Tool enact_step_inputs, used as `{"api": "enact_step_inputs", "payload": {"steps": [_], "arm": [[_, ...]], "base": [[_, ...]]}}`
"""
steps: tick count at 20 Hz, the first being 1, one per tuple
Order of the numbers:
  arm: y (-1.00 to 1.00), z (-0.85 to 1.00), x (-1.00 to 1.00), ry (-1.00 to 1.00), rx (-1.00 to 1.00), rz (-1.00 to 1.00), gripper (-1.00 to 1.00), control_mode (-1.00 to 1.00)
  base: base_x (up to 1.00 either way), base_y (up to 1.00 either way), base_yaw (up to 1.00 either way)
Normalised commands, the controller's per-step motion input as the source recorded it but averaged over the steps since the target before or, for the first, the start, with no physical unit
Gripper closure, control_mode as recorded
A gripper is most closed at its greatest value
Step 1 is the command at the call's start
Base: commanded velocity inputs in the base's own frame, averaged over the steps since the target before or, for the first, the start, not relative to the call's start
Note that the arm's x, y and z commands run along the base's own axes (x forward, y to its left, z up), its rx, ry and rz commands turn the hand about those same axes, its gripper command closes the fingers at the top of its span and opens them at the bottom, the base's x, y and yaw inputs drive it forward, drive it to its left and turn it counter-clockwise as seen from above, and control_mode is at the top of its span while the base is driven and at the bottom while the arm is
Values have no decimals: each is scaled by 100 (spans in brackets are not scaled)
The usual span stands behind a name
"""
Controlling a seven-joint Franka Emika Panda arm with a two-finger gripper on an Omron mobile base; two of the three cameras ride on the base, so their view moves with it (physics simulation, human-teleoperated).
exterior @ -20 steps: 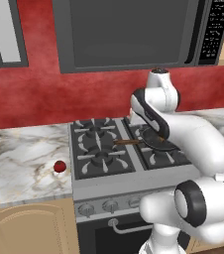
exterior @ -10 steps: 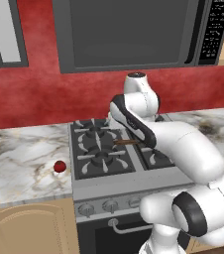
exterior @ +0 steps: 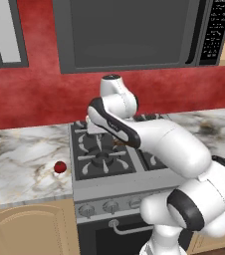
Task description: Place the pan on the front right burner on the stove. Then place the tomato and the onion in the pan and turn on the front right burner.
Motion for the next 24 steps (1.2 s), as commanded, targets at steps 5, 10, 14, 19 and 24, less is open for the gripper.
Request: {"api": "enact_step_inputs", "payload": {"steps": [5, 10, 14, 19, 24], "arm": [[56, -3, 0, 3, 0, 4, -100, -100], [58, -25, 0, 4, 0, 7, -100, -100], [56, -42, 0, 4, 0, 8, -100, -100], [49, -36, 0, 4, 0, 10, -100, -100], [48, -22, 5, 3, 0, 10, -100, -100]], "base": [[0, 0, 0], [0, 0, 0], [0, 0, 0], [0, 0, 0], [0, 0, 0]]}}
